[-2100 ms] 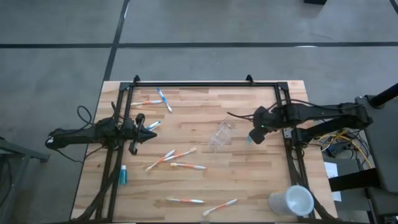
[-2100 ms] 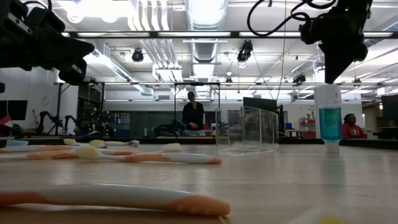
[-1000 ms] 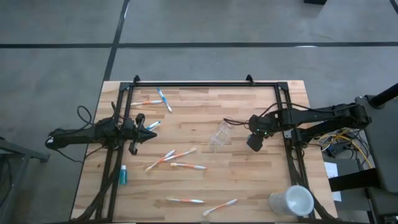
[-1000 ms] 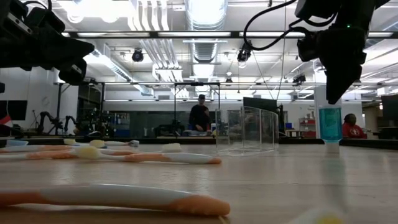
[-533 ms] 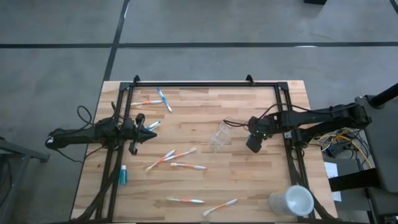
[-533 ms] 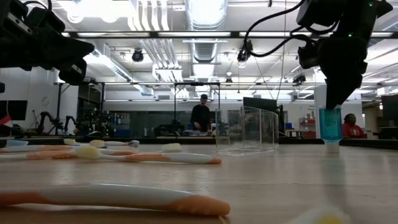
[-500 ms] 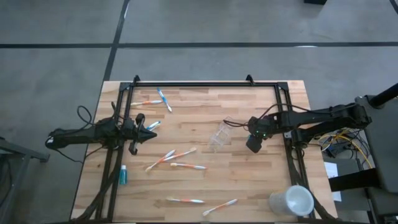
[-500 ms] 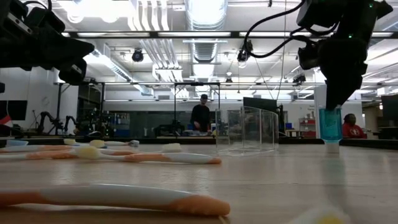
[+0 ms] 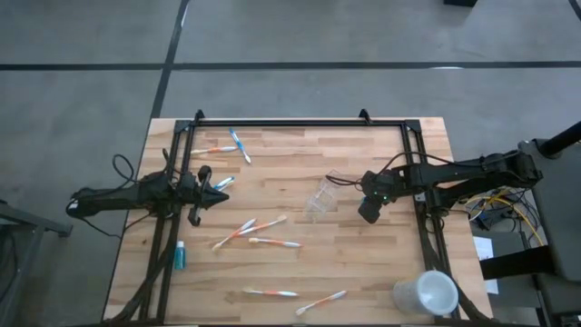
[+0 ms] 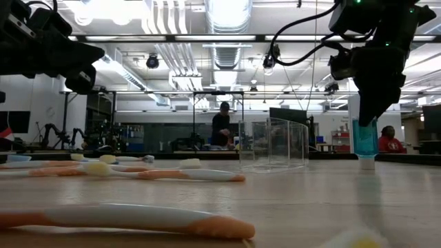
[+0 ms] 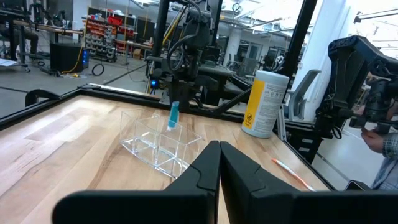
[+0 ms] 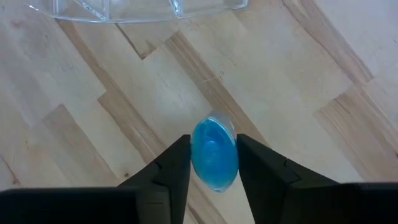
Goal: Pick & Place toothbrushing station
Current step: Put the mouthwash bottle into the transparent organizer
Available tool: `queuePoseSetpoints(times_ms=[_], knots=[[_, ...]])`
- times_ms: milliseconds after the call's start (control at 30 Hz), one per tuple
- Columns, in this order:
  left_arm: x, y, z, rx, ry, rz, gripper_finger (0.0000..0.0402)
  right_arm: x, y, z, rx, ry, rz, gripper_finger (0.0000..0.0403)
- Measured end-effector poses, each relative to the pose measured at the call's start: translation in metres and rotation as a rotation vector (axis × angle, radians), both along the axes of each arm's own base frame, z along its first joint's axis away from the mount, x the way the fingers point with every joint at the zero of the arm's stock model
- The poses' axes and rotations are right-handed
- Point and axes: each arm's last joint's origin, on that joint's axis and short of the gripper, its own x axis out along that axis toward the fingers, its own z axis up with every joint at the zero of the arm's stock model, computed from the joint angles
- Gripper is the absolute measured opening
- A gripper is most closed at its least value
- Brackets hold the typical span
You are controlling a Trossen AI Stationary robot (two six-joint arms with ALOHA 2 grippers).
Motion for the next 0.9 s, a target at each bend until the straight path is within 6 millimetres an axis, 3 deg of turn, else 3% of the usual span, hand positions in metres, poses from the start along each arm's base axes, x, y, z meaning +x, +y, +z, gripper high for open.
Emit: queuePoseSetpoints(times_ms=[333, 600, 733, 900], knots=[[0.0, 0.0, 0.0, 0.0, 0.0, 0.0, 0.0012, -0.001, 0.0, 0.0, 0.002, 0.011, -0.01, 0.0088], [0.0, 0.0, 0.0, 0.0, 0.0, -0.001, 0.0012, 0.003, 0.0, 0.01, -0.006, -0.033, 0.002, 0.0092], [0.0, 0.0, 0.0, 0.0, 0.0, -0.001, 0.0012, 0.005, -0.001, 0.023, -0.047, -0.099, 0.027, 0.0092], [0.0, 0.0, 0.0, 0.0, 0.0, -0.001, 0.0012, 0.001, -0.003, 0.054, -0.126, -0.264, 0.048, 0.0092]])
